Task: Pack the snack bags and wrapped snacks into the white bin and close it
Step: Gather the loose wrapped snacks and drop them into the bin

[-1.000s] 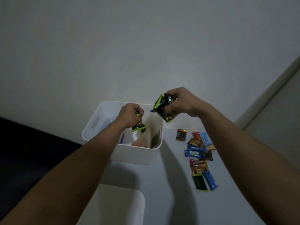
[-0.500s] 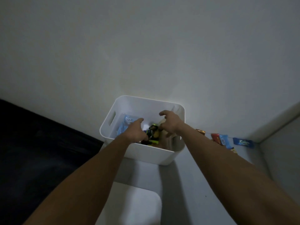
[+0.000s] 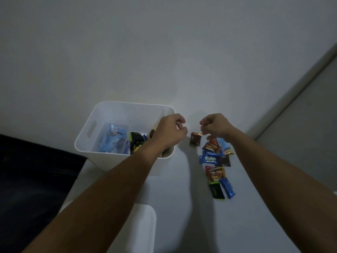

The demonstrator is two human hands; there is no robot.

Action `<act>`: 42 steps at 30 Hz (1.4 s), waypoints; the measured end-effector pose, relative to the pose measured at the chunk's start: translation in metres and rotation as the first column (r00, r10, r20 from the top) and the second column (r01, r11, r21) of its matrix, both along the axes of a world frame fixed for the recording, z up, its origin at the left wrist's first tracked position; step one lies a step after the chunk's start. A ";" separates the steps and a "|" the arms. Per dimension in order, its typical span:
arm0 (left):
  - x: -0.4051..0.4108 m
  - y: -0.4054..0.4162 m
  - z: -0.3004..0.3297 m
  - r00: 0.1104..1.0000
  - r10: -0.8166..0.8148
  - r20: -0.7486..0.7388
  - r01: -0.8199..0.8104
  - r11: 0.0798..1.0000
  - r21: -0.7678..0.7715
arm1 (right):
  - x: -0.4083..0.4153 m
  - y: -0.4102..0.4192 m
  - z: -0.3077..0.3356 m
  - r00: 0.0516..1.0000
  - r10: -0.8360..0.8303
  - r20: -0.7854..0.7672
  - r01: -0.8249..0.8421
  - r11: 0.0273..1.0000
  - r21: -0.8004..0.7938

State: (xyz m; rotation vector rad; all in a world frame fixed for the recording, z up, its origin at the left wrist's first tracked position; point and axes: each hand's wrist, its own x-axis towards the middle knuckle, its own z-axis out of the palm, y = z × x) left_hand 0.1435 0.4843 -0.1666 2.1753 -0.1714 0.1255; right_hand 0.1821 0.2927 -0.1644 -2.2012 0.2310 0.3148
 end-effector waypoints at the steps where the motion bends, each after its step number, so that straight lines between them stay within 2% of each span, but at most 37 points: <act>1: -0.004 -0.015 -0.002 0.999 -0.032 0.017 0.032 0.999 0.000 | -0.005 -0.015 -0.005 1.000 -0.008 -0.014 0.007 0.999 -0.035; 3: -0.011 -0.041 -0.015 0.995 -0.097 0.010 0.097 0.994 0.042 | -0.017 -0.042 -0.017 0.999 -0.014 -0.049 0.009 0.995 -0.101; 7: -0.024 -0.077 -0.056 0.949 -0.212 -0.234 0.254 0.953 0.165 | -0.040 -0.084 -0.050 0.988 -0.023 -0.151 -0.008 0.980 -0.200; 12: -0.045 -0.106 -0.120 0.840 -0.283 -0.463 0.447 0.844 0.296 | -0.062 -0.117 -0.095 0.953 0.090 -0.291 -0.187 0.927 -0.326; 16: -0.057 -0.130 -0.165 0.834 -0.299 -0.464 0.522 0.700 0.487 | -0.066 -0.129 -0.124 0.925 0.207 -0.318 -0.332 0.847 -0.414; 18: -0.062 -0.140 -0.178 0.847 -0.350 -0.400 0.531 0.605 0.594 | -0.063 -0.131 -0.135 0.912 0.279 -0.301 -0.392 0.811 -0.434; 20: -0.065 -0.144 -0.190 0.847 -0.399 -0.351 0.527 0.541 0.655 | -0.059 -0.132 -0.144 0.879 0.367 -0.303 -0.474 0.732 -0.490; 21: -0.065 -0.144 -0.194 0.848 -0.409 -0.337 0.523 0.542 0.658 | -0.058 -0.132 -0.148 0.864 0.390 -0.318 -0.503 0.697 -0.511; 23: -0.065 -0.139 -0.201 0.868 -0.419 -0.268 0.487 0.607 0.628 | -0.059 -0.130 -0.154 0.855 0.399 -0.332 -0.519 0.662 -0.540; 25: -0.063 -0.134 -0.202 0.896 -0.398 -0.199 0.431 0.664 0.611 | -0.060 -0.130 -0.158 0.867 0.398 -0.299 -0.497 0.658 -0.565; 27: -0.058 -0.132 -0.198 0.924 -0.336 -0.180 0.369 0.671 0.643 | -0.060 -0.129 -0.158 0.878 0.396 -0.270 -0.477 0.672 -0.567; 29: -0.053 -0.130 -0.197 0.945 -0.269 -0.187 0.323 0.670 0.668 | -0.059 -0.128 -0.158 0.872 0.395 -0.289 -0.489 0.689 -0.535; 32: -0.049 -0.128 -0.198 0.941 -0.237 -0.241 0.338 0.678 0.653 | -0.064 -0.123 -0.162 0.871 0.383 -0.309 -0.490 0.728 -0.479; 36: -0.048 -0.133 -0.195 0.931 -0.246 -0.269 0.365 0.648 0.669 | -0.075 -0.117 -0.171 0.900 0.373 -0.224 -0.434 0.721 -0.541; 42: -0.054 -0.138 -0.193 0.946 -0.192 -0.260 0.313 0.749 0.584 | -0.079 -0.114 -0.168 0.949 0.271 -0.163 -0.316 0.818 -0.481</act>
